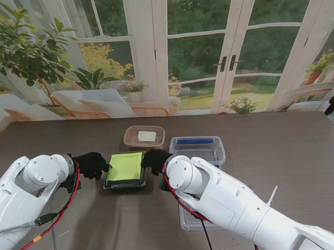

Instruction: Pair container bodies with their lids

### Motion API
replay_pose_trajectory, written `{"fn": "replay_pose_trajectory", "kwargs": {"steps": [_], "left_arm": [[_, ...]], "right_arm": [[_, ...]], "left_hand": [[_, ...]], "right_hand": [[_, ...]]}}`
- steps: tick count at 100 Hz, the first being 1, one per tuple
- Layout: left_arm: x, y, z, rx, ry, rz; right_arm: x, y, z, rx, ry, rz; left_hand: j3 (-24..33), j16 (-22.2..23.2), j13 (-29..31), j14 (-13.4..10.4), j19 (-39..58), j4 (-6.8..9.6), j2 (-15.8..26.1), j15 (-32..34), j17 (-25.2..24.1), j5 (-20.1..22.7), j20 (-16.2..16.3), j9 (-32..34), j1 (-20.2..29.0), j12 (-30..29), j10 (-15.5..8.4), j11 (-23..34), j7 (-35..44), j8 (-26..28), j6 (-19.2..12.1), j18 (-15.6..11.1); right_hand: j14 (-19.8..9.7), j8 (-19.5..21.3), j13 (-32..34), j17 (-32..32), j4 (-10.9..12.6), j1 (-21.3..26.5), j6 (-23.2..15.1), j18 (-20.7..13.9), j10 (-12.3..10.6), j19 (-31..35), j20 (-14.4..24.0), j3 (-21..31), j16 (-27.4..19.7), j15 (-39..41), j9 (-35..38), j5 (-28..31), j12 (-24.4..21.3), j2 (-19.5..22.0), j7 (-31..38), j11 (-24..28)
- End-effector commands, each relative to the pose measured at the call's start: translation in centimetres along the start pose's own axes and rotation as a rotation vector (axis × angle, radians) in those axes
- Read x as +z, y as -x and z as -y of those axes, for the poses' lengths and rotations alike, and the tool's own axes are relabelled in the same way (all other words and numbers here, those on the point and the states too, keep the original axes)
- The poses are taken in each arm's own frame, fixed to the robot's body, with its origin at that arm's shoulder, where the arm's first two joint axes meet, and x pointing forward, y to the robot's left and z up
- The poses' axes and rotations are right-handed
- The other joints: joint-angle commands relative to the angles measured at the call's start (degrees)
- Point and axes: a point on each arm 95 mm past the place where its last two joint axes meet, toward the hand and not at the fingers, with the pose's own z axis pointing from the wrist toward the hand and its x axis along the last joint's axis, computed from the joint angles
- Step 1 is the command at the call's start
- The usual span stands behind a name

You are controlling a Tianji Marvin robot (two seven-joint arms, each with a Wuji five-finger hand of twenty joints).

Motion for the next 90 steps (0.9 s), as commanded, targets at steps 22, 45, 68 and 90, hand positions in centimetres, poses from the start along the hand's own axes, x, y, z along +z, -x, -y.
{"fn": "replay_pose_trajectory", "kwargs": {"steps": [22, 45, 68, 90], "left_arm": [[-0.33, -0.10, -0.35, 0.012, 0.022, 0.010], [-0.59, -0.09, 0.05, 0.026, 0.003, 0.009], [-0.68, -0.06, 0.25, 0.034, -0.002, 0.012], [-0.28, -0.17, 0.35, 0.030, 0.010, 0.007]], "right_arm": [[0.00, 0.52, 0.51, 0.003, -0.020, 0.008], [0.05, 0.71, 0.54, 0.007, -0.019, 0.012], [0.05, 0.79, 0.56, 0.010, -0.018, 0.009], [0.05, 0.84, 0.37, 0.018, -0.006, 0.007]], "left_hand": [[-1.4, -0.2, 0.0, 2.5, -0.1, 1.46, 3.0, -0.6, -0.6, 0.1, 0.0, -0.5, 2.2, -0.6, 1.8, -0.5, -0.6, 0.2, -1.5, -2.9], [-1.6, -0.2, 0.3, 2.2, 0.2, 1.45, 3.2, -0.3, -0.3, -0.6, 0.1, -0.6, 1.5, -0.6, 1.9, -0.4, -1.0, 0.0, -1.9, -3.2], [-1.6, -0.2, 0.2, 2.2, 0.3, 1.49, 3.3, -0.2, -0.3, -1.0, 0.1, -0.7, 1.0, -0.6, 1.8, -0.4, -1.2, -0.1, -2.1, -3.1], [-1.6, -0.2, 0.1, 2.3, 0.3, 1.49, 3.3, -0.3, -0.3, -1.0, 0.1, -0.8, 0.9, -0.5, 1.9, -0.4, -1.2, -0.1, -2.1, -3.1]], "right_hand": [[-2.3, -0.8, 0.4, 25.2, 0.6, -0.2, -2.5, 1.3, 4.2, 5.9, 0.7, 0.8, 0.4, 4.3, 5.1, 0.0, 0.0, 0.6, -0.7, 0.4], [-2.3, -0.7, 0.4, 25.2, 0.6, -0.2, -2.3, 1.3, 4.1, 5.9, 0.7, 0.7, 0.4, 4.3, 5.2, -0.1, -0.1, 0.6, -0.5, 0.4], [-2.4, -0.7, 0.4, 25.2, 0.6, -0.3, -2.2, 1.3, 4.1, 6.0, 0.7, 0.7, 0.4, 4.3, 5.2, -0.1, -0.1, 0.6, -0.5, 0.4], [-2.4, -0.6, 0.5, 25.2, 0.6, -0.3, -2.1, 1.2, 4.1, 6.0, 0.8, 0.7, 0.4, 4.3, 5.3, -0.3, -0.1, 0.6, -0.4, 0.3]]}}
